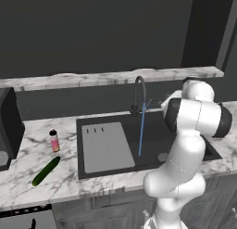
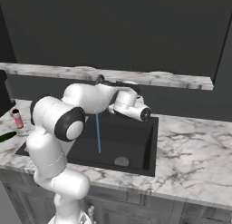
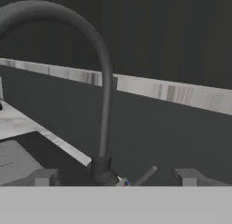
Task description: Turn on the sink faucet. Then move the cucumber from the counter to the sink. Turn off the sink. Move the vegetable from the sink to the pot next to the stove. Finally move the pot to the rear left burner.
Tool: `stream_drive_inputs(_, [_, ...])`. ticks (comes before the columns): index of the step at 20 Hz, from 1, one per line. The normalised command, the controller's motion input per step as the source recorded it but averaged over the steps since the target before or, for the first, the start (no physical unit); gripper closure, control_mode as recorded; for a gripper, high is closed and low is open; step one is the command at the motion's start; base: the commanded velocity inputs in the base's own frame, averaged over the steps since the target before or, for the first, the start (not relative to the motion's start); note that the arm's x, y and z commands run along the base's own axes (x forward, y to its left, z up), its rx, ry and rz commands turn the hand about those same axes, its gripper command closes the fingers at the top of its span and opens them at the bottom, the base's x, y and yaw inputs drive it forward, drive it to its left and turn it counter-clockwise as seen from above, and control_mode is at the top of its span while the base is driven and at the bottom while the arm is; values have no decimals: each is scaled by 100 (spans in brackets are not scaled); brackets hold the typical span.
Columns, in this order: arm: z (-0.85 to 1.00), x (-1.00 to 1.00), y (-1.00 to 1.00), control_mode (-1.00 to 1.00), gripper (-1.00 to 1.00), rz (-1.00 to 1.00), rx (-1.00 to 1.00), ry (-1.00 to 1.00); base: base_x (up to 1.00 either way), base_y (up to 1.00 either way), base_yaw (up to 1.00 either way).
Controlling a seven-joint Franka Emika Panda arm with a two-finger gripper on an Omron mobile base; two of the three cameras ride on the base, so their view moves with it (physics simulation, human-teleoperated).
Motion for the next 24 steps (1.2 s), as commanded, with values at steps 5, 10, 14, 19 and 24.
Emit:
stream_drive_inputs(5, [47,-78,-1,-100,-100,-7,0,0,0,0,0])
stream_drive_inputs(10, [35,-72,0,-100,-100,-6,0,0,0,0,0])
stream_drive_inputs(14, [35,-61,0,-100,-100,-6,0,0,0,0,0])
stream_drive_inputs(19, [36,-58,2,-100,-100,-5,0,3,0,0,0])
stream_drive_inputs(24, [35,-64,2,-100,-100,-3,0,5,0,0,0])
